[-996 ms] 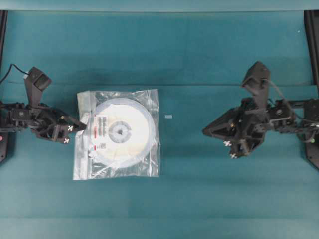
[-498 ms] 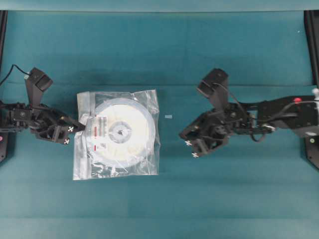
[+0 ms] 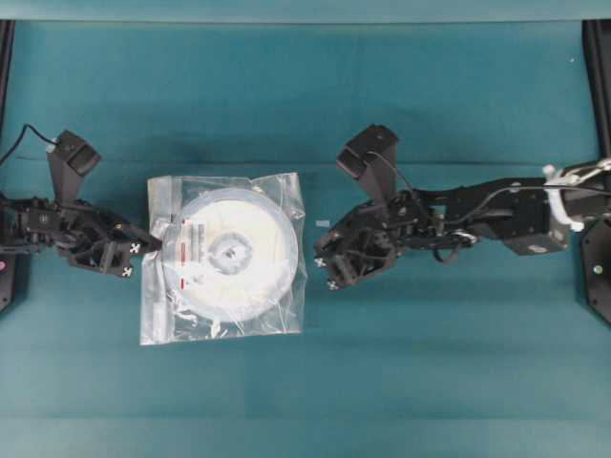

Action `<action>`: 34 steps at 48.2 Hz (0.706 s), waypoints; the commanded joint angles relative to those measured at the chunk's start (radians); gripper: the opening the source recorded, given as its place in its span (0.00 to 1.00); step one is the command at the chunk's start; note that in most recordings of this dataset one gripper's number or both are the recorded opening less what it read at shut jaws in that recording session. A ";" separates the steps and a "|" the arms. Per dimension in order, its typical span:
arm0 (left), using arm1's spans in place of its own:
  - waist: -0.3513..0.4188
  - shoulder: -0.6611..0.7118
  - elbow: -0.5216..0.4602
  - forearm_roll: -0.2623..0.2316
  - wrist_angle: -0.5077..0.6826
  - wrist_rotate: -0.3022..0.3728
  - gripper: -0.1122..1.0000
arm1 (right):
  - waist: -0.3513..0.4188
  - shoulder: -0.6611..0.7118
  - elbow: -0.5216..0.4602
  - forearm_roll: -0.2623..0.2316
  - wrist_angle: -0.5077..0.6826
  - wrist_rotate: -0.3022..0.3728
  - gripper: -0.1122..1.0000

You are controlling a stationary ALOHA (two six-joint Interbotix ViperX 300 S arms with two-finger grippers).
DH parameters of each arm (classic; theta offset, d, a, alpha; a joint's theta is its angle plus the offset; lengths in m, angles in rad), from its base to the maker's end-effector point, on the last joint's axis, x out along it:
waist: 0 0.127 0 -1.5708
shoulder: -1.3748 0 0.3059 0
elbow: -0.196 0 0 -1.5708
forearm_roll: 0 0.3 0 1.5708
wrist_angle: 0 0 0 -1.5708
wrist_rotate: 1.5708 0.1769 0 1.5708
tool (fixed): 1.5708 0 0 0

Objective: Take out the reel from the clear zip bag.
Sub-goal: 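Reach the right gripper to the reel's right rim inside the bag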

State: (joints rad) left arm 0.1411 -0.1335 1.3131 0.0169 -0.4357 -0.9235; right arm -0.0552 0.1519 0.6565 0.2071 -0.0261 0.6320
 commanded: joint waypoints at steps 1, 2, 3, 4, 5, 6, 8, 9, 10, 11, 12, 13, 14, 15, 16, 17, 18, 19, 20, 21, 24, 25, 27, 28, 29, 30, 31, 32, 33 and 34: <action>-0.002 0.002 0.000 0.003 0.003 0.002 0.13 | -0.002 0.006 -0.038 0.002 -0.006 0.012 0.43; -0.002 0.002 0.000 0.002 0.003 0.002 0.13 | -0.002 0.011 -0.044 0.002 -0.006 0.014 0.44; -0.002 0.002 0.000 0.003 0.005 0.002 0.13 | -0.003 0.014 -0.052 0.002 -0.005 0.014 0.44; 0.000 0.002 0.002 0.003 0.006 0.002 0.13 | -0.005 0.017 -0.058 0.003 -0.003 0.015 0.45; -0.002 0.002 0.002 0.003 0.008 0.002 0.13 | -0.005 0.020 -0.064 0.003 -0.002 0.015 0.45; -0.002 0.002 0.003 0.003 0.008 0.002 0.13 | -0.006 0.023 -0.071 0.002 -0.002 0.018 0.46; -0.002 0.002 0.005 0.003 0.009 0.002 0.13 | -0.008 0.029 -0.081 0.003 -0.002 0.028 0.48; 0.000 0.002 0.006 0.003 0.008 0.002 0.13 | -0.008 0.032 -0.084 0.003 -0.002 0.031 0.48; -0.002 0.002 0.006 0.002 0.009 0.002 0.13 | -0.009 0.035 -0.089 0.003 -0.002 0.034 0.50; -0.002 0.002 0.008 0.003 0.009 0.002 0.13 | -0.011 0.037 -0.091 0.003 -0.002 0.040 0.51; -0.002 0.002 0.008 0.003 0.009 0.003 0.13 | -0.012 0.038 -0.094 0.003 0.000 0.044 0.52; -0.002 0.002 0.009 0.002 0.009 0.002 0.13 | -0.014 0.040 -0.095 0.003 0.000 0.049 0.54; -0.002 0.002 0.009 0.003 0.009 0.002 0.13 | -0.015 0.040 -0.095 0.003 0.000 0.054 0.56; -0.002 0.002 0.009 0.003 0.008 0.002 0.13 | -0.018 0.041 -0.095 0.003 0.000 0.058 0.58; -0.002 0.002 0.009 0.002 0.008 0.003 0.13 | -0.020 0.043 -0.095 0.003 0.000 0.067 0.60; -0.002 0.002 0.011 0.002 0.009 0.002 0.13 | -0.021 0.046 -0.095 0.003 0.000 0.074 0.62; -0.002 0.002 0.011 0.003 0.008 0.002 0.13 | -0.021 0.048 -0.095 0.003 0.000 0.080 0.66; -0.002 0.002 0.009 0.003 0.008 0.003 0.13 | -0.023 0.048 -0.095 0.003 0.002 0.086 0.69; -0.002 0.002 0.009 0.003 0.008 0.002 0.13 | -0.025 0.049 -0.095 0.003 0.002 0.092 0.72; -0.002 0.002 0.009 0.002 0.009 0.003 0.13 | -0.026 0.052 -0.095 0.003 0.002 0.097 0.75; -0.002 0.002 0.009 0.002 0.009 0.003 0.13 | -0.025 0.058 -0.095 0.003 0.003 0.104 0.82; -0.002 0.002 0.009 0.003 0.009 0.003 0.13 | -0.025 0.061 -0.097 0.003 0.003 0.104 0.84; -0.002 0.002 0.009 0.002 0.009 0.002 0.13 | -0.026 0.066 -0.098 0.003 0.003 0.106 0.86; -0.002 0.002 0.009 0.003 0.009 0.003 0.13 | -0.025 0.067 -0.100 0.003 0.002 0.106 0.87; -0.002 0.002 0.009 0.003 0.009 0.003 0.13 | -0.026 0.071 -0.103 0.003 0.003 0.106 0.87; -0.002 0.002 0.009 0.003 0.009 0.003 0.13 | -0.026 0.072 -0.104 0.003 0.003 0.106 0.87; -0.002 0.002 0.009 0.003 0.009 0.002 0.13 | -0.026 0.075 -0.106 0.003 0.005 0.106 0.87; -0.002 0.002 0.009 0.003 0.008 0.003 0.13 | -0.026 0.077 -0.109 0.003 0.008 0.106 0.87; 0.000 0.002 0.009 0.003 0.008 0.002 0.13 | -0.028 0.080 -0.112 0.003 0.011 0.106 0.87; -0.002 0.002 0.009 0.003 0.009 0.002 0.13 | -0.029 0.083 -0.115 0.003 0.015 0.106 0.87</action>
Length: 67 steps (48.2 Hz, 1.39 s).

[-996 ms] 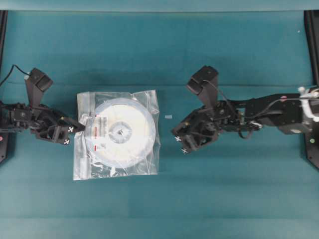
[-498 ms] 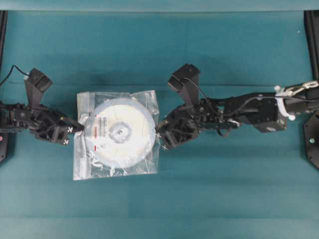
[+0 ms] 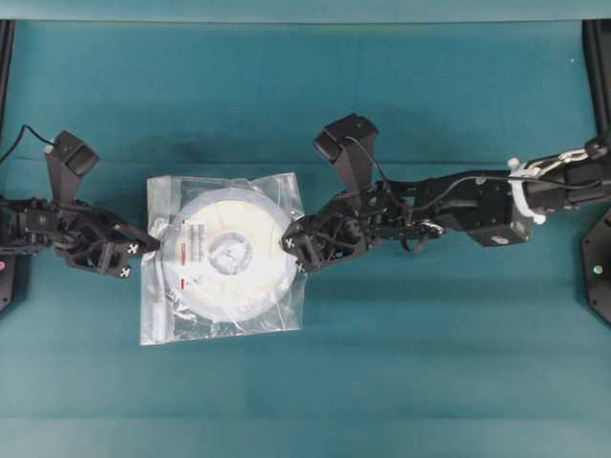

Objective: Take out the reel from the clear zip bag.
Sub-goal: 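Reach the right gripper to the reel's right rim inside the bag, then grip the reel rim through the bag opening with the right gripper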

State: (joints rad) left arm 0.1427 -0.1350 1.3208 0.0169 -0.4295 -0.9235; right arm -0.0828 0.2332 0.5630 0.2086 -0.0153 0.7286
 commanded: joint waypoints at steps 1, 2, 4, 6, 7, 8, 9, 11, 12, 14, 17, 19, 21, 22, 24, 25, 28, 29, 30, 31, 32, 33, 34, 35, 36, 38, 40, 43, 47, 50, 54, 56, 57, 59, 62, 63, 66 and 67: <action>-0.003 0.003 0.000 0.002 0.003 0.002 0.13 | -0.002 0.003 -0.023 0.002 0.008 0.009 0.87; -0.002 0.003 0.000 0.002 0.003 0.002 0.13 | -0.002 0.006 -0.028 0.002 0.011 0.009 0.87; -0.003 0.003 0.000 0.002 0.003 0.002 0.13 | -0.003 0.015 -0.037 0.002 0.017 0.008 0.87; -0.003 0.003 0.002 0.003 0.002 0.003 0.13 | -0.005 0.020 -0.044 0.002 0.018 0.008 0.87; -0.003 0.003 0.002 0.002 0.003 0.003 0.13 | -0.005 0.021 -0.048 0.002 0.020 0.008 0.87; -0.003 0.003 0.002 0.003 0.002 0.003 0.13 | -0.005 0.025 -0.051 0.002 0.020 0.008 0.87; -0.003 0.003 0.002 0.003 0.002 0.002 0.13 | -0.006 0.026 -0.052 0.002 0.021 0.008 0.87; -0.003 0.003 0.002 0.003 0.003 0.002 0.13 | -0.006 0.031 -0.055 0.002 0.023 0.008 0.87; -0.003 0.003 0.002 0.003 0.003 0.003 0.13 | -0.008 0.034 -0.055 0.002 0.025 0.008 0.87; -0.003 0.003 0.002 0.003 0.002 0.002 0.13 | -0.009 0.038 -0.057 0.002 0.026 0.008 0.87; -0.003 0.003 0.002 0.003 0.003 0.003 0.13 | -0.009 0.043 -0.061 0.002 0.029 0.008 0.87; -0.003 0.003 0.002 0.003 0.003 0.002 0.12 | -0.009 0.046 -0.061 0.002 0.031 0.009 0.87; -0.003 0.003 0.002 0.003 0.002 0.002 0.12 | -0.009 0.048 -0.063 0.002 0.032 0.009 0.87; -0.003 0.003 0.002 0.002 0.002 0.002 0.12 | -0.009 0.049 -0.063 0.002 0.034 0.009 0.87; -0.003 0.003 0.002 0.003 0.003 0.003 0.12 | -0.009 0.051 -0.066 0.002 0.034 0.009 0.87; -0.002 0.003 0.002 0.003 0.003 0.003 0.12 | -0.009 0.049 -0.066 0.002 0.034 0.009 0.87; -0.002 0.003 0.002 0.003 0.002 0.002 0.12 | -0.008 0.052 -0.072 0.002 0.034 0.011 0.87; -0.003 0.003 0.002 0.003 0.003 0.002 0.12 | -0.006 0.052 -0.074 0.002 0.034 0.011 0.87; -0.003 0.003 0.002 0.003 0.003 0.003 0.12 | -0.006 0.054 -0.077 0.002 0.034 0.011 0.87; -0.003 0.003 0.002 0.002 0.003 0.002 0.12 | -0.006 0.054 -0.078 0.002 0.035 0.011 0.87; -0.003 0.003 0.002 0.003 0.002 0.002 0.12 | -0.003 0.055 -0.081 0.002 0.034 0.011 0.87; -0.003 0.003 0.002 0.002 0.003 0.003 0.12 | -0.005 0.057 -0.083 0.002 0.035 0.011 0.87; -0.003 0.003 0.003 0.003 0.003 0.002 0.12 | -0.003 0.057 -0.086 0.002 0.035 0.011 0.87; -0.002 0.003 0.002 0.002 0.003 0.003 0.12 | -0.003 0.058 -0.089 0.002 0.034 0.011 0.87; -0.002 0.003 0.002 0.002 0.003 0.003 0.12 | -0.002 0.060 -0.089 0.002 0.035 0.011 0.87; -0.003 0.003 0.003 0.003 0.003 0.002 0.12 | -0.002 0.063 -0.094 0.002 0.034 0.011 0.87; -0.003 0.005 0.002 0.003 0.002 0.002 0.12 | 0.000 0.066 -0.098 0.002 0.037 0.012 0.87; -0.003 0.008 0.002 0.003 0.003 0.002 0.12 | 0.002 0.071 -0.101 0.002 0.043 0.018 0.87; -0.003 0.012 0.000 0.002 0.002 0.002 0.12 | 0.006 0.078 -0.106 0.002 0.049 0.029 0.87; -0.003 0.012 0.000 0.003 0.003 0.002 0.12 | 0.009 0.086 -0.110 0.002 0.049 0.034 0.87; -0.003 0.012 -0.002 0.003 0.003 0.002 0.12 | 0.011 0.092 -0.117 0.002 0.048 0.041 0.87; -0.003 0.012 -0.002 0.003 0.003 0.002 0.12 | 0.011 0.094 -0.118 0.002 0.049 0.044 0.87; -0.003 0.012 0.000 0.003 0.003 0.002 0.12 | 0.012 0.094 -0.120 0.002 0.049 0.046 0.87; -0.003 0.012 0.000 0.003 0.002 0.002 0.12 | 0.012 0.095 -0.120 0.002 0.048 0.048 0.86; -0.003 0.012 0.000 0.002 0.002 0.002 0.12 | 0.012 0.095 -0.120 0.002 0.048 0.048 0.85; -0.003 0.012 0.000 0.002 0.003 0.002 0.12 | 0.012 0.095 -0.120 0.002 0.049 0.048 0.84; -0.003 0.012 0.002 0.003 0.003 0.002 0.12 | 0.012 0.095 -0.120 0.002 0.049 0.048 0.82; -0.003 0.012 0.002 0.003 0.003 0.002 0.12 | 0.011 0.095 -0.118 0.002 0.049 0.049 0.81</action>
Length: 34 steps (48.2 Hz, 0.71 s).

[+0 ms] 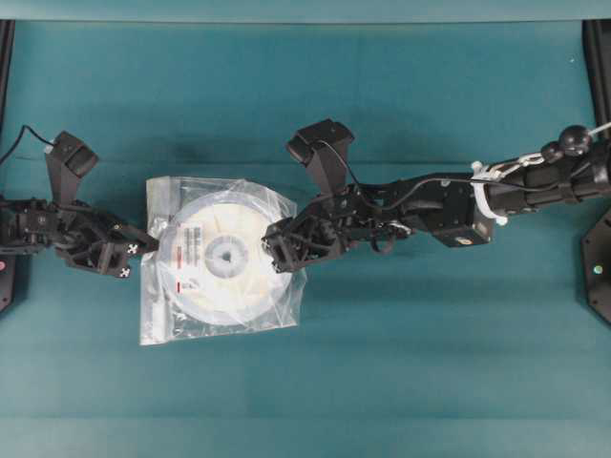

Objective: Take out the reel from the clear zip bag.
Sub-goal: 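Grip the reel rim through the bag opening with the right gripper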

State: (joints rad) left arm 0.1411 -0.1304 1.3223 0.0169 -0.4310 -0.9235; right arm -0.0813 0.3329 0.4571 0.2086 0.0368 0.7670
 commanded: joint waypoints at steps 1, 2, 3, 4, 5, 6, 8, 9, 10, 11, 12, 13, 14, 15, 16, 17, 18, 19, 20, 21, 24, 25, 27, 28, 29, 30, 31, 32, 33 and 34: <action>-0.002 0.008 0.000 0.003 0.003 0.002 0.12 | 0.009 -0.005 -0.011 0.002 -0.003 0.011 0.79; 0.000 0.008 0.000 0.003 0.003 0.002 0.12 | 0.008 -0.005 -0.009 0.002 -0.002 0.011 0.78; -0.002 0.008 0.000 0.002 0.005 0.002 0.12 | 0.008 -0.005 -0.009 0.002 0.000 0.012 0.76; -0.002 0.008 0.000 0.003 0.005 0.002 0.12 | 0.008 -0.005 -0.009 0.002 0.003 0.012 0.74; -0.002 0.008 0.000 0.002 0.005 0.002 0.12 | 0.008 -0.005 -0.008 0.002 0.008 0.014 0.72; -0.002 0.008 0.002 0.003 0.005 0.002 0.12 | 0.006 -0.005 -0.008 0.002 0.014 0.017 0.69; -0.002 0.008 0.000 0.002 0.003 0.002 0.12 | 0.005 -0.005 -0.008 0.002 0.026 0.028 0.62; -0.002 0.008 0.000 0.003 0.005 0.002 0.12 | 0.003 -0.005 -0.006 0.002 0.032 0.034 0.58; -0.002 0.008 0.000 0.003 0.005 0.002 0.12 | 0.002 -0.005 -0.006 0.002 0.040 0.041 0.54; -0.002 0.008 0.000 0.003 0.003 0.002 0.12 | 0.000 -0.005 -0.006 0.002 0.046 0.049 0.49; -0.002 0.008 0.000 0.003 0.003 0.002 0.12 | -0.002 -0.005 -0.005 0.002 0.051 0.055 0.45; -0.002 0.008 0.000 0.003 0.003 0.002 0.12 | -0.003 -0.005 -0.003 0.002 0.054 0.061 0.41; -0.002 0.008 0.000 0.003 0.005 0.002 0.12 | -0.005 -0.005 -0.003 0.002 0.055 0.066 0.36; -0.002 0.008 0.000 0.003 0.005 0.002 0.12 | -0.005 -0.005 0.000 0.002 0.055 0.067 0.32; -0.002 0.008 0.000 0.003 0.005 0.002 0.12 | -0.005 -0.006 0.002 0.002 0.055 0.071 0.29; 0.000 0.008 0.000 0.003 0.003 0.002 0.12 | -0.005 -0.006 0.003 0.002 0.055 0.074 0.26; -0.002 0.008 0.000 0.002 0.003 0.002 0.12 | -0.006 -0.008 0.005 0.002 0.055 0.074 0.24; -0.002 0.008 0.000 0.003 0.003 0.002 0.12 | -0.006 -0.008 0.008 0.002 0.054 0.075 0.24; -0.002 0.008 0.000 0.003 0.003 0.002 0.12 | -0.006 -0.009 0.008 0.002 0.054 0.077 0.24; -0.002 0.008 0.000 0.002 0.005 0.002 0.12 | -0.008 -0.009 0.009 0.002 0.054 0.077 0.24; -0.002 0.008 0.000 0.003 0.005 0.002 0.12 | -0.006 -0.011 0.014 0.002 0.054 0.077 0.23; -0.002 0.008 0.000 0.003 0.003 0.002 0.12 | -0.008 -0.011 0.015 0.002 0.054 0.077 0.23; -0.002 0.008 0.000 0.003 0.003 0.002 0.12 | -0.006 -0.012 0.017 0.002 0.054 0.077 0.22; 0.000 0.008 0.000 0.003 0.003 0.002 0.12 | -0.006 -0.014 0.020 0.002 0.052 0.077 0.22; -0.002 0.008 0.000 0.002 0.005 0.002 0.12 | -0.008 -0.014 0.021 0.002 0.052 0.077 0.22; -0.002 0.008 0.000 0.003 0.005 0.002 0.12 | -0.006 -0.014 0.023 0.002 0.052 0.077 0.22; -0.002 0.008 0.000 0.002 0.005 0.002 0.12 | -0.008 -0.014 0.025 0.002 0.052 0.077 0.22; -0.002 0.008 0.000 0.003 0.005 0.002 0.12 | -0.008 -0.015 0.026 0.002 0.051 0.077 0.22; -0.002 0.008 0.002 0.003 0.003 0.002 0.12 | -0.006 -0.015 0.028 0.002 0.051 0.077 0.22; -0.002 0.008 0.000 0.003 0.003 0.002 0.12 | -0.006 -0.015 0.028 0.002 0.051 0.077 0.22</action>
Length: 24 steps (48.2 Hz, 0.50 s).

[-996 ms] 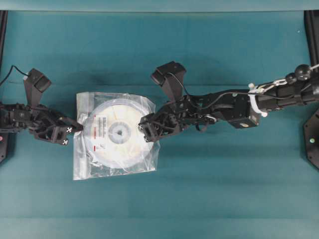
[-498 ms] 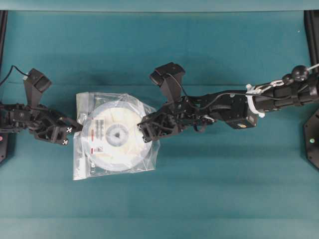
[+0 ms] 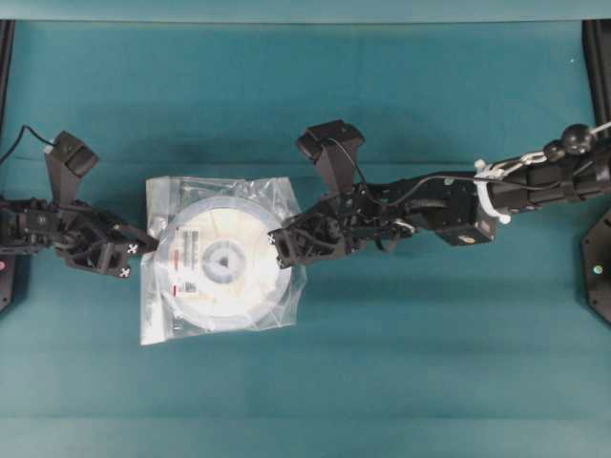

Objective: Take out the reel from the clear zip bag.
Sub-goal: 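Grip the reel rim through the bag opening with the right gripper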

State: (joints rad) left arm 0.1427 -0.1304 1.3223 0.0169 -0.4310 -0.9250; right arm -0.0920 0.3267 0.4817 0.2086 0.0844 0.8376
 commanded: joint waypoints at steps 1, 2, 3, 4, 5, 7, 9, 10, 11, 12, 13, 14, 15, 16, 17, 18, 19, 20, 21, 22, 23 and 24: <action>-0.002 0.008 0.000 0.002 0.003 0.003 0.12 | 0.003 -0.011 0.005 0.002 0.002 0.006 0.22; -0.003 0.008 0.000 0.002 0.005 0.003 0.12 | 0.003 -0.011 0.006 0.002 0.003 0.006 0.22; -0.003 0.008 0.000 0.003 0.003 0.003 0.12 | 0.003 -0.011 0.006 0.002 0.002 0.006 0.22; -0.003 0.008 0.000 0.003 0.005 0.003 0.12 | 0.003 -0.012 0.008 0.002 0.002 0.006 0.22; -0.003 0.008 0.000 0.003 0.005 0.003 0.13 | 0.005 -0.014 0.009 0.002 0.002 0.006 0.22; -0.003 0.008 0.000 0.003 0.005 0.003 0.12 | 0.003 -0.015 0.015 0.002 0.002 0.005 0.22; -0.003 0.008 0.000 0.003 0.005 0.003 0.12 | 0.003 -0.020 0.021 0.002 0.002 0.005 0.22; -0.003 0.008 0.000 0.003 0.005 0.003 0.12 | 0.003 -0.023 0.026 0.000 0.002 0.005 0.22; -0.002 0.008 0.000 0.002 0.003 0.003 0.12 | 0.003 -0.028 0.029 0.000 0.002 0.005 0.22; -0.002 0.008 0.000 0.002 0.005 0.003 0.12 | 0.002 -0.031 0.035 0.000 0.002 0.005 0.22; -0.003 0.008 0.000 0.003 0.003 0.003 0.12 | 0.000 -0.035 0.041 0.000 0.002 0.005 0.22; -0.003 0.008 0.002 0.002 0.005 0.003 0.12 | 0.000 -0.041 0.052 0.000 0.002 0.005 0.22; -0.003 0.008 0.000 0.003 0.003 0.003 0.12 | -0.003 -0.046 0.058 0.000 0.002 0.005 0.22; -0.003 0.008 0.000 0.002 0.005 0.003 0.12 | -0.005 -0.051 0.066 0.000 0.002 0.005 0.22; -0.003 0.008 0.000 0.003 0.005 0.003 0.12 | -0.006 -0.055 0.074 0.000 0.000 0.005 0.22; -0.002 0.008 0.000 0.003 0.003 0.003 0.12 | -0.008 -0.061 0.081 0.000 -0.002 0.006 0.22; -0.003 0.008 0.000 0.002 0.005 0.003 0.12 | -0.009 -0.066 0.087 0.000 -0.003 0.006 0.21; -0.003 0.008 0.000 0.003 0.005 0.003 0.12 | -0.012 -0.071 0.094 0.000 -0.006 0.006 0.20; -0.002 0.008 0.000 0.003 0.003 0.003 0.12 | -0.015 -0.075 0.100 0.000 -0.008 0.006 0.20; -0.003 0.008 0.000 0.003 0.003 0.003 0.12 | -0.017 -0.078 0.106 0.000 -0.009 0.006 0.19; -0.003 0.008 0.000 0.002 0.005 0.003 0.12 | -0.018 -0.086 0.112 0.000 -0.012 0.006 0.19; -0.003 0.008 0.000 0.003 0.005 0.003 0.12 | -0.020 -0.091 0.118 0.000 -0.014 0.006 0.19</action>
State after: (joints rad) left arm 0.1427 -0.1289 1.3208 0.0169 -0.4310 -0.9235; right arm -0.1012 0.2608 0.5798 0.2102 0.0736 0.8376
